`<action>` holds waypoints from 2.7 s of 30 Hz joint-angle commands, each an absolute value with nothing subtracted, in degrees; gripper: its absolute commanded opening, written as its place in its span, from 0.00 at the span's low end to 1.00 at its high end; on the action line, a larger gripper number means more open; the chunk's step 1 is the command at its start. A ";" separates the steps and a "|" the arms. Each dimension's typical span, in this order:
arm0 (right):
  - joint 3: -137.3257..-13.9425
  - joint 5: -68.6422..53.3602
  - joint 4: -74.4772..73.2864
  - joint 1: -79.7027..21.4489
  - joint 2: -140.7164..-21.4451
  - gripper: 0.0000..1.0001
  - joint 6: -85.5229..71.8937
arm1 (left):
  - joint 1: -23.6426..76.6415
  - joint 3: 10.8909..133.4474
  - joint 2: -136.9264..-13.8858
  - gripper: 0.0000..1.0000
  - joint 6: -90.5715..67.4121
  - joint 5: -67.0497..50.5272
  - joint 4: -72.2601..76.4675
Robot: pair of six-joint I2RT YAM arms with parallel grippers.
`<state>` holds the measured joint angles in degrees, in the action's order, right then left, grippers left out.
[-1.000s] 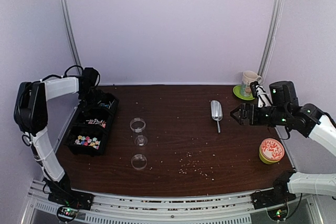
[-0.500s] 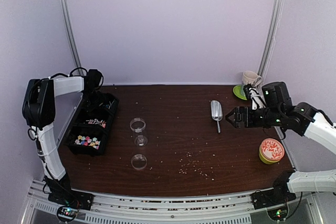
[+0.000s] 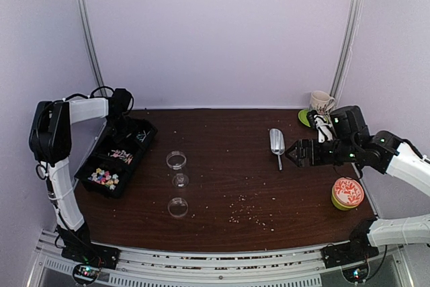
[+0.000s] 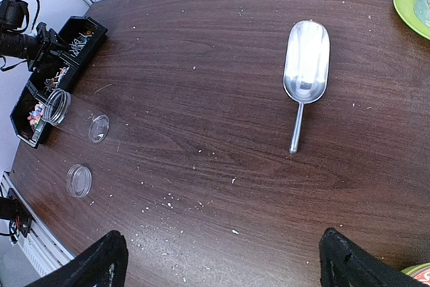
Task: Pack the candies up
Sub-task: Move the storage box to the center of the board, then move the packing bottle to the center of the board.
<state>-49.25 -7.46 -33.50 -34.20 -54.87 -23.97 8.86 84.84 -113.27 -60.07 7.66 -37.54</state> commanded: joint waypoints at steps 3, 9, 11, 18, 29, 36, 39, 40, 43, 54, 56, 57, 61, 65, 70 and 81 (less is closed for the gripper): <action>-50.85 -5.82 -32.43 -34.98 -54.80 0.99 -23.82 | 11.47 86.42 -112.77 0.54 -57.75 5.98 -34.32; -50.56 -5.57 -32.52 -35.50 -54.80 1.00 -23.91 | 13.94 86.42 -113.10 0.49 -57.42 5.23 -33.24; -50.59 -5.33 -32.47 -35.67 -54.76 0.99 -23.91 | 14.65 86.33 -113.39 0.45 -57.38 4.83 -32.85; -50.53 -4.90 -32.52 -36.14 -54.82 1.00 -24.08 | 17.48 86.06 -114.00 0.37 -57.46 3.63 -31.05; -50.58 -4.09 -32.35 -37.31 -55.52 1.00 -24.41 | 22.23 91.29 -116.97 0.34 -58.59 2.31 -30.76; -50.87 -3.46 -32.73 -37.96 -55.42 0.99 -24.28 | 26.08 96.57 -120.63 0.30 -60.35 1.42 -30.75; -50.89 -3.21 -33.03 -38.06 -55.46 1.00 -24.19 | 27.53 98.66 -122.17 0.30 -61.46 1.15 -30.76; -50.89 -3.13 -33.05 -38.13 -55.46 0.99 -24.10 | 28.02 99.42 -122.78 0.30 -61.84 1.02 -30.76; -50.89 -3.00 -33.22 -38.27 -55.54 1.00 -23.97 | 29.34 101.50 -124.22 0.31 -63.08 0.75 -30.76; -51.66 -2.74 -33.91 -38.67 -56.07 1.00 -23.64 | 32.52 108.63 -127.08 0.49 -64.71 -0.82 -30.33; -51.72 -2.72 -34.06 -38.76 -56.07 1.00 -23.64 | 32.42 109.04 -126.32 0.57 -63.82 -0.42 -30.41; -51.72 -2.68 -34.04 -38.83 -56.07 1.00 -23.64 | 32.35 109.13 -125.90 0.62 -63.23 -0.14 -30.61; -51.83 -2.64 -34.10 -39.10 -56.44 1.00 -23.64 | 31.24 108.80 -123.06 0.76 -61.31 -0.04 -31.22; -52.28 -2.66 -34.10 -39.58 -57.02 0.99 -23.64 | 29.33 107.22 -119.10 0.86 -57.98 0.27 -32.06; -52.53 -2.24 -33.89 -40.32 -57.46 1.00 -23.47 | 25.39 103.08 -113.30 0.98 -53.46 0.12 -32.75; -52.38 -1.96 -33.14 -41.78 -59.31 0.99 -23.47 | 12.93 96.18 -108.04 0.98 -42.51 -0.03 -32.04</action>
